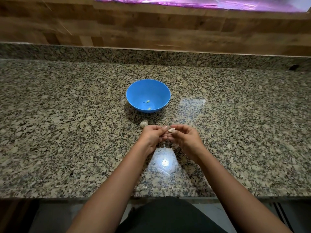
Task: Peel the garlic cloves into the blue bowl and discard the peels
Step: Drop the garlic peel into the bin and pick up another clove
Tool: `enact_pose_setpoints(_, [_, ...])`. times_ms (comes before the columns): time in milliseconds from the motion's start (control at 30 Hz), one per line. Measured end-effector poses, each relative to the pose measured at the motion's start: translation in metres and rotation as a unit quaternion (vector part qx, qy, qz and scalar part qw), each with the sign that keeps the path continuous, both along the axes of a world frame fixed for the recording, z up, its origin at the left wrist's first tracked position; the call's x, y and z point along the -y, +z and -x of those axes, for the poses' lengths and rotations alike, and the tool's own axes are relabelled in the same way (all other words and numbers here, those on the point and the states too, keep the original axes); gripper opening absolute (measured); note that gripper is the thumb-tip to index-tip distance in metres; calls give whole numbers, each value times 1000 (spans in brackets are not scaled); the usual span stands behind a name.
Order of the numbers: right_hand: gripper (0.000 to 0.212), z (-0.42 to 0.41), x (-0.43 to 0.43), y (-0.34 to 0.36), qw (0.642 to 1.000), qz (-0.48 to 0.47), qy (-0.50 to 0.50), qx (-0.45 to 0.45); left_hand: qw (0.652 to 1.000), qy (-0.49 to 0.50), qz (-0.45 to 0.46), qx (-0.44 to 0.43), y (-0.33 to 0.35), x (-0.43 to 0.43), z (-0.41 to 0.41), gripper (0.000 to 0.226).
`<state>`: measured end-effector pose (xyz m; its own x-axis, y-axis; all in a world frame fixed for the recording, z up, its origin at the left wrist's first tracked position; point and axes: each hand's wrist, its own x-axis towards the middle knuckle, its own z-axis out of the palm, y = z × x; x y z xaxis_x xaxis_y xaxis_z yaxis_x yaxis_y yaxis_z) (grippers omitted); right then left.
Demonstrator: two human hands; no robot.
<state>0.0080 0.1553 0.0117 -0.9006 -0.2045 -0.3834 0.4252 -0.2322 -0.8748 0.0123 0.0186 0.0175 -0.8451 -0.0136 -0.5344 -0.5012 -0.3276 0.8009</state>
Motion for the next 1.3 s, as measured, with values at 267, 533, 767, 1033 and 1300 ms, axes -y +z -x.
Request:
enact_pose_setpoints(267, [14, -2, 1, 6, 1000, -6, -17, -20, 979, -59, 167, -100, 2, 1, -2, 19])
enact_pose_setpoints(533, [14, 1, 2, 9, 997, 68, -16, 43, 978, -53, 171, -103, 0, -2, -2, 4])
enact_pose_setpoints(767, [19, 1, -4, 9, 989, 108, -32, 97, 958, -11, 272, -87, -7, 2, -1, 6])
enact_pose_setpoints(1033, [16, 4, -6, 9, 994, 70, -27, 75, 855, -97, 489, -141, 0, -2, -9, 18])
enact_pose_setpoints(1300, [8, 1, -5, 5, 984, -165, 10, -66, 877, -92, 424, -205, 5, -2, -8, 22])
